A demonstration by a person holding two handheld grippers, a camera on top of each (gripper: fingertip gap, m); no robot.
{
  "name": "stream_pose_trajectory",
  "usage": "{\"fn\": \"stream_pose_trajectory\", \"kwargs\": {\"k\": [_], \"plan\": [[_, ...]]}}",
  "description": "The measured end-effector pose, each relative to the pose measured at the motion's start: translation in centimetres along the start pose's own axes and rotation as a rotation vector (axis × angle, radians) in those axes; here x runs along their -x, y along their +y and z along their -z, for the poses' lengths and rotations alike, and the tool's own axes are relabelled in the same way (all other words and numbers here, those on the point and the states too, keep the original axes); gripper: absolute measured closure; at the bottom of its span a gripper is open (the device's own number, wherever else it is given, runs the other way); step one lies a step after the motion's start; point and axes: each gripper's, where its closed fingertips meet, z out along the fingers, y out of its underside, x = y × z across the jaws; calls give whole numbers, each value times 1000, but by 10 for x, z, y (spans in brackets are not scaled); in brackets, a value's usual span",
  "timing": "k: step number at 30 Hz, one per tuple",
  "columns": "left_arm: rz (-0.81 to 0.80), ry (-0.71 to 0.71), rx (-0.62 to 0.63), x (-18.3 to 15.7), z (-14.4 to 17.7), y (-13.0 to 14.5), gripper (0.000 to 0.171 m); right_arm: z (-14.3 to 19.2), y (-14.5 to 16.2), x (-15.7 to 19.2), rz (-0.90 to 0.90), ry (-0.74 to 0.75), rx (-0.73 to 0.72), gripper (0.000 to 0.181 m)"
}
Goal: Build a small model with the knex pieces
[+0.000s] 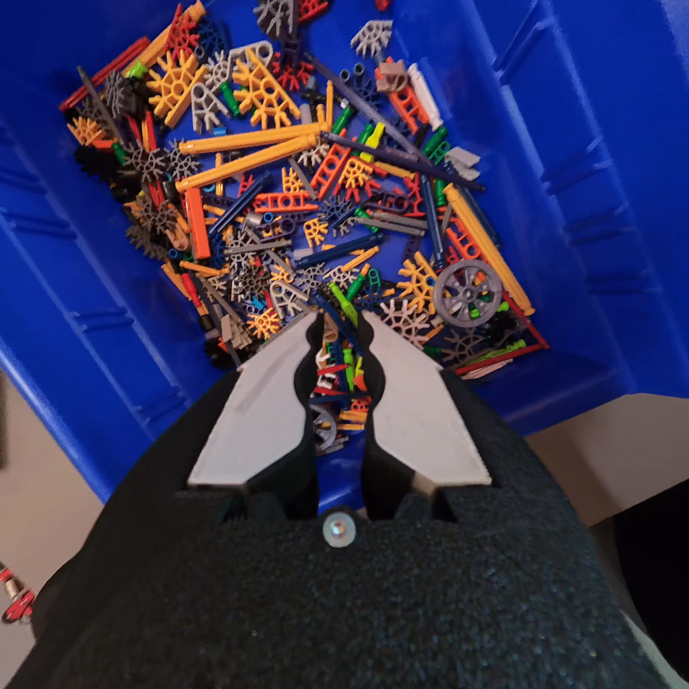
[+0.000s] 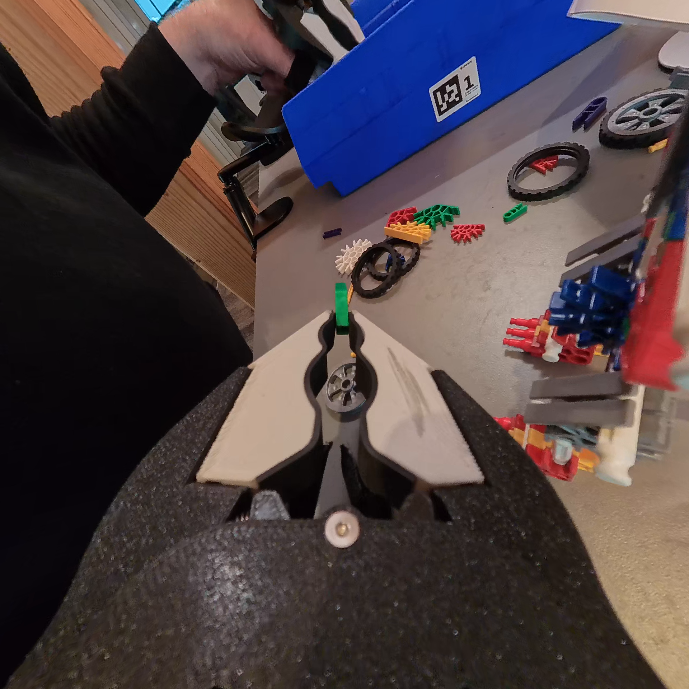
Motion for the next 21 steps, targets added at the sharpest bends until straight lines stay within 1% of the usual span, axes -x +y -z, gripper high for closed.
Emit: {"fn": "stream_pose_trajectory", "kwargs": {"k": [2,3,5,7,11,18,19,21], "plan": [[-3,11,-29,-2,1,-4,155,-1,1,0,-1,3,5,175],[-9,7,-38,-1,1,-5,152,-1,1,-1,-2,4,7,175],[-12,13,-57,-2,1,-7,139,-1,1,-1,-3,7,10,175],[-18,20,-77,-4,2,-10,138,-2,2,-1,-4,8,13,175],[-26,20,-76,-4,3,-9,138,-2,2,-2,-5,11,19,175],[-65,21,-66,-4,2,-8,161,-4,3,-3,-8,17,28,175],[-70,19,-71,-4,2,-9,166,-4,3,-3,-8,18,28,175],[-77,11,-82,-2,4,-12,171,-4,3,-3,-9,19,30,175]]}}
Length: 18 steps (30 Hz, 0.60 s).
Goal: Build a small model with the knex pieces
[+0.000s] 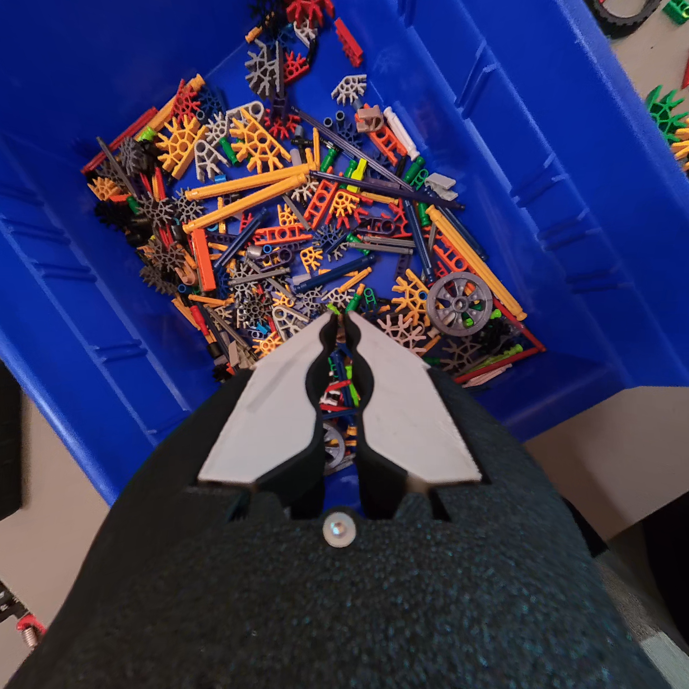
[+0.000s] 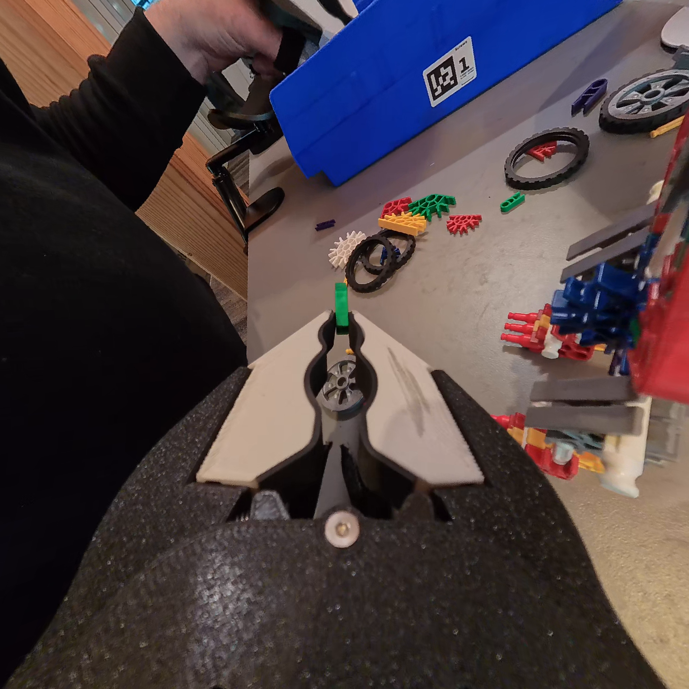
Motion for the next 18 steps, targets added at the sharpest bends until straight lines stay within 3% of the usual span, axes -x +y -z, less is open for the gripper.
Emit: {"fn": "stream_pose_trajectory", "kwargs": {"k": [6,10,14,18], "plan": [[-9,-15,-58,5,9,-13,171,0,0,-1,0,6,2,176],[3,20,-181,-6,32,-40,171,0,0,-1,0,9,4,175],[11,145,-422,-38,67,-93,171,-1,1,-1,-2,7,11,175],[180,399,-777,-54,108,-135,171,-1,1,-1,0,5,12,175]]}}
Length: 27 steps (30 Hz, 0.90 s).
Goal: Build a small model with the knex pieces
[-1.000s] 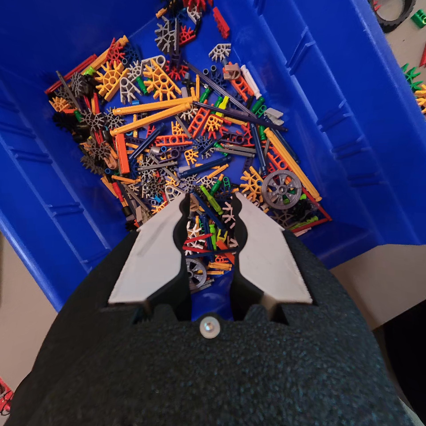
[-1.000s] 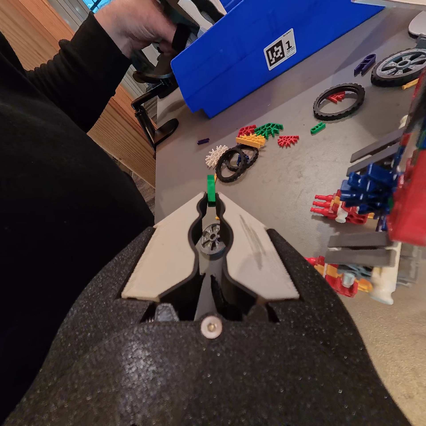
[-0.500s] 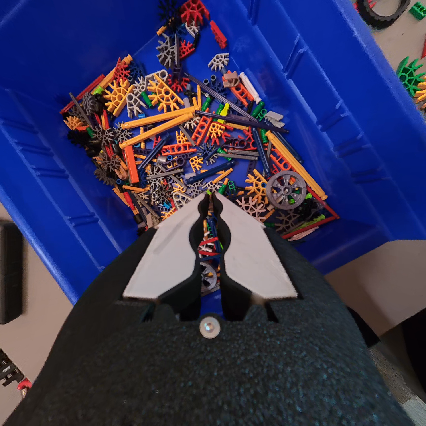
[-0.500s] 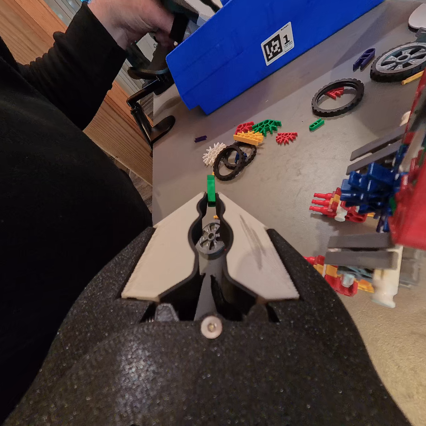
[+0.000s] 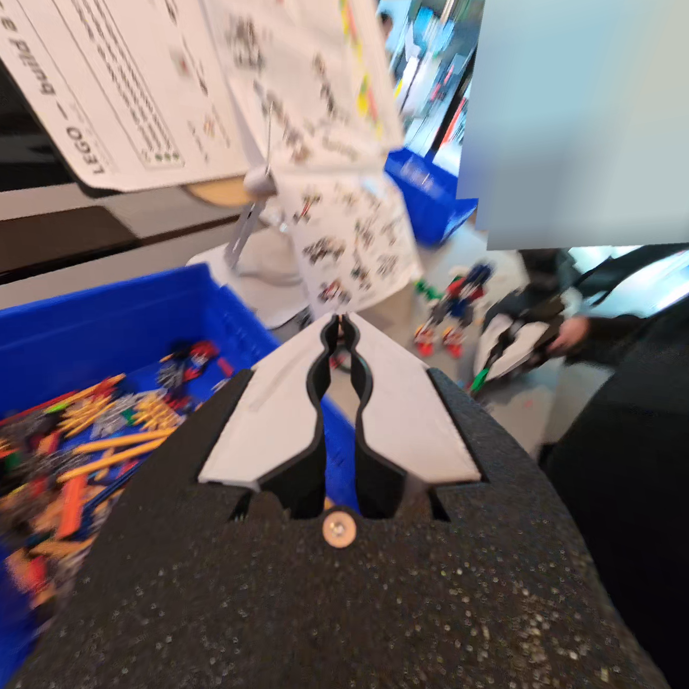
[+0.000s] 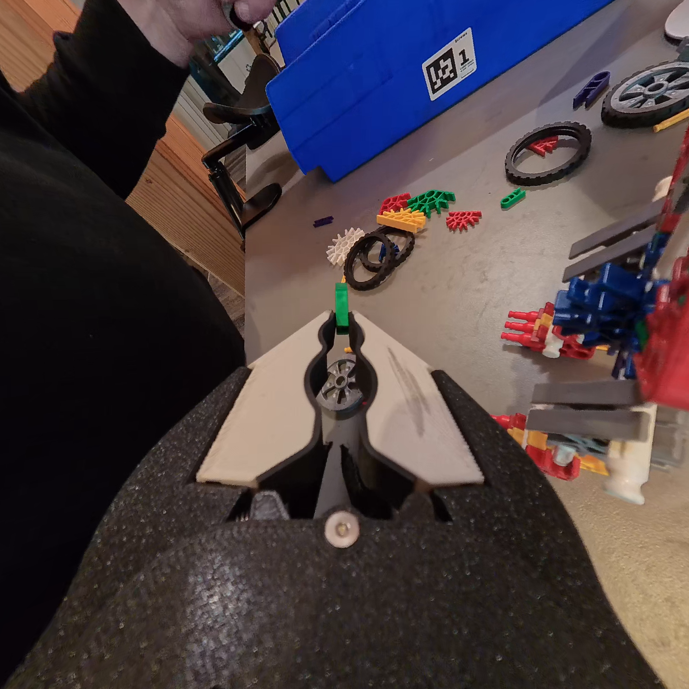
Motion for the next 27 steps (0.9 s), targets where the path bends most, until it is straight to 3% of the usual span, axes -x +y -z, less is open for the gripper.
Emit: {"fn": "stream_pose_trajectory", "kwargs": {"k": [3,7,9,13,16,18,22,27], "plan": [[112,93,-156,-3,6,-16,171,1,-1,0,3,3,-9,176],[194,137,-209,-2,6,-20,171,2,-2,0,7,3,-22,176],[144,121,-163,-11,-1,-19,171,3,-3,1,10,3,-29,176],[-35,74,54,-47,-40,-2,171,4,-3,2,13,-2,-33,176],[-155,-21,256,-70,-83,32,171,3,-3,3,14,-8,-29,175],[-216,-13,352,-91,-110,64,171,3,-2,3,14,-14,-26,175],[-198,-25,443,-105,-141,108,171,3,-3,4,17,-18,-29,175],[-76,-36,472,-96,-150,136,171,5,-4,5,22,-22,-39,175]]}}
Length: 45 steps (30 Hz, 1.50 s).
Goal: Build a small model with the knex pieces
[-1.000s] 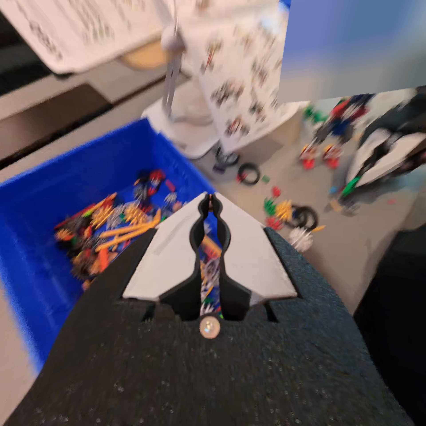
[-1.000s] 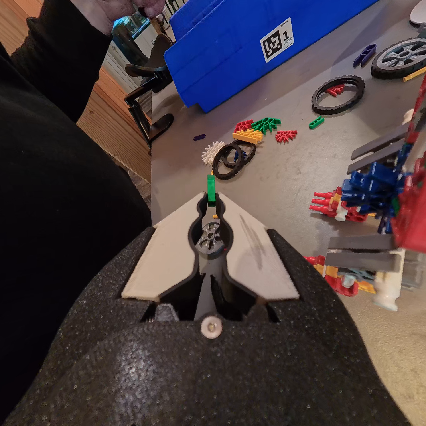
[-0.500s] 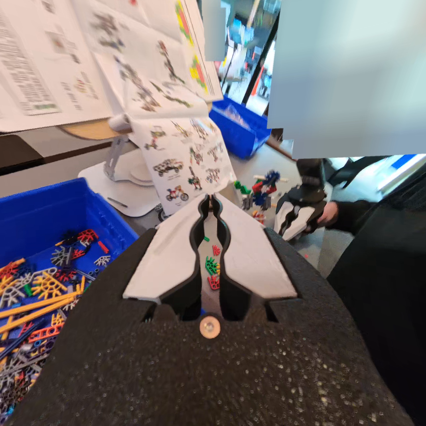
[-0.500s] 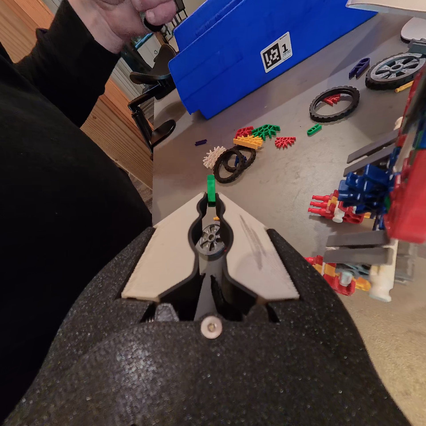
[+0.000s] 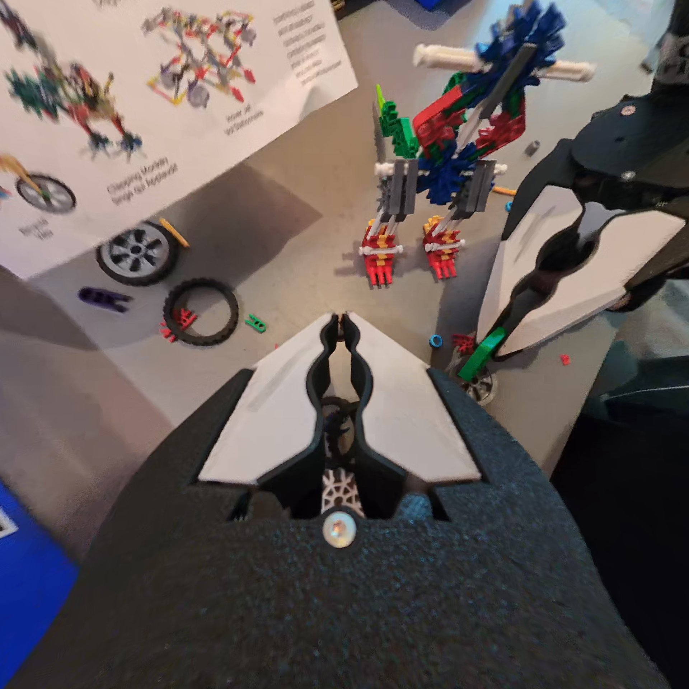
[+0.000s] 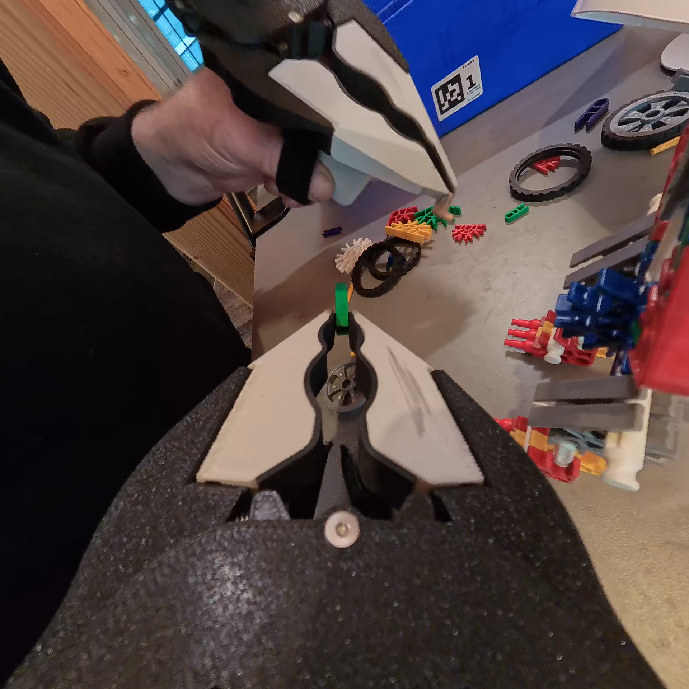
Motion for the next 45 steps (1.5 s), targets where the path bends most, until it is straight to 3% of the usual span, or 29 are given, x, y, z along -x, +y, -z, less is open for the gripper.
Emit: {"fn": "stream_pose_trajectory", "kwargs": {"k": [4,9,12,17,23,35,45], "plan": [[58,-4,25,8,-7,15,164,1,-1,1,6,-4,-9,176],[95,-11,51,9,-10,24,139,2,-2,2,10,-9,-18,176],[145,108,-22,-8,-4,13,137,4,-6,-3,-2,23,-44,176],[294,339,-81,-43,3,7,116,2,-12,-12,23,103,-70,175],[397,498,-138,-75,5,-1,107,-6,-8,-20,21,156,-19,175],[443,498,-98,-78,4,8,83,-15,6,-33,-24,226,87,175],[490,480,-119,-67,12,13,85,-16,8,-37,-40,239,106,175]]}}
